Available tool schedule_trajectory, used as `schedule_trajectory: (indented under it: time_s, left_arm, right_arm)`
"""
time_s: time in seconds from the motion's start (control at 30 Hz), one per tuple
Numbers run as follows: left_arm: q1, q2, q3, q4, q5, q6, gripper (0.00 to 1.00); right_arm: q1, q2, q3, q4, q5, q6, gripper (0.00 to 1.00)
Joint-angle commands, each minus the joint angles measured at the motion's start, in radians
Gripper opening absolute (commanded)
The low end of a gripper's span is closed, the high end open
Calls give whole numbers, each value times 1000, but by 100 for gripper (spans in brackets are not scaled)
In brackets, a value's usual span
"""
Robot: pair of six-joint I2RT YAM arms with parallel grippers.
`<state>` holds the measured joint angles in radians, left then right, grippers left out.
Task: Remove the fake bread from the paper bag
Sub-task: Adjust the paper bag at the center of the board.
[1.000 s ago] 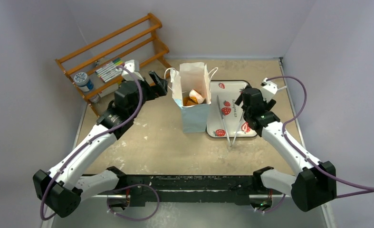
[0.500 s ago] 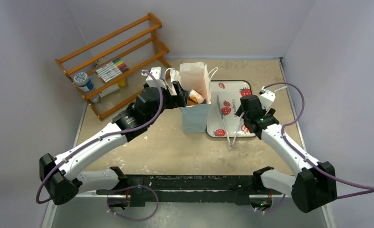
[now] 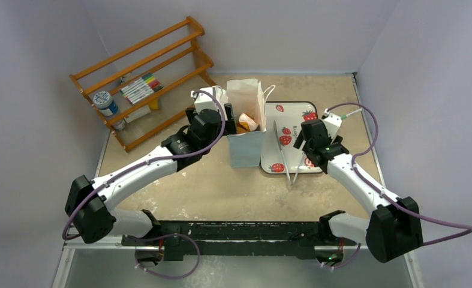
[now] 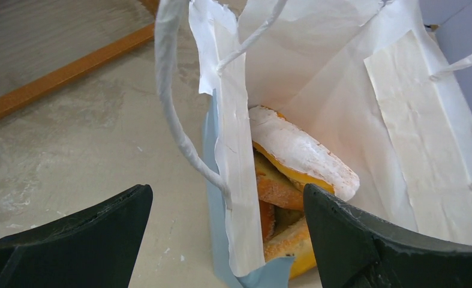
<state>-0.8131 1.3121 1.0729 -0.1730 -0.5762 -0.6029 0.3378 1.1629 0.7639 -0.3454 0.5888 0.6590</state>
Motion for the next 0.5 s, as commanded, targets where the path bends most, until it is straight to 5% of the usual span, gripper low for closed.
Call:
schedule_trajectory:
  time_s: [0.0, 0.2, 0.27, 0.47]
  left_arm:
    - [-4, 25, 57, 61, -83, 43, 95]
    - [-4, 50, 53, 109, -175, 84, 81]
    - [-4, 50, 43, 135, -197, 107, 69]
    - [-2, 61, 37, 205, -246, 187, 8]
  right_arm:
    - [3, 30, 22, 45, -35, -46, 91]
    - [15, 73, -1, 100, -111, -82, 92]
    - [23, 82, -9, 124, -129, -92, 93]
    - [45, 130, -5, 154, -143, -103, 93]
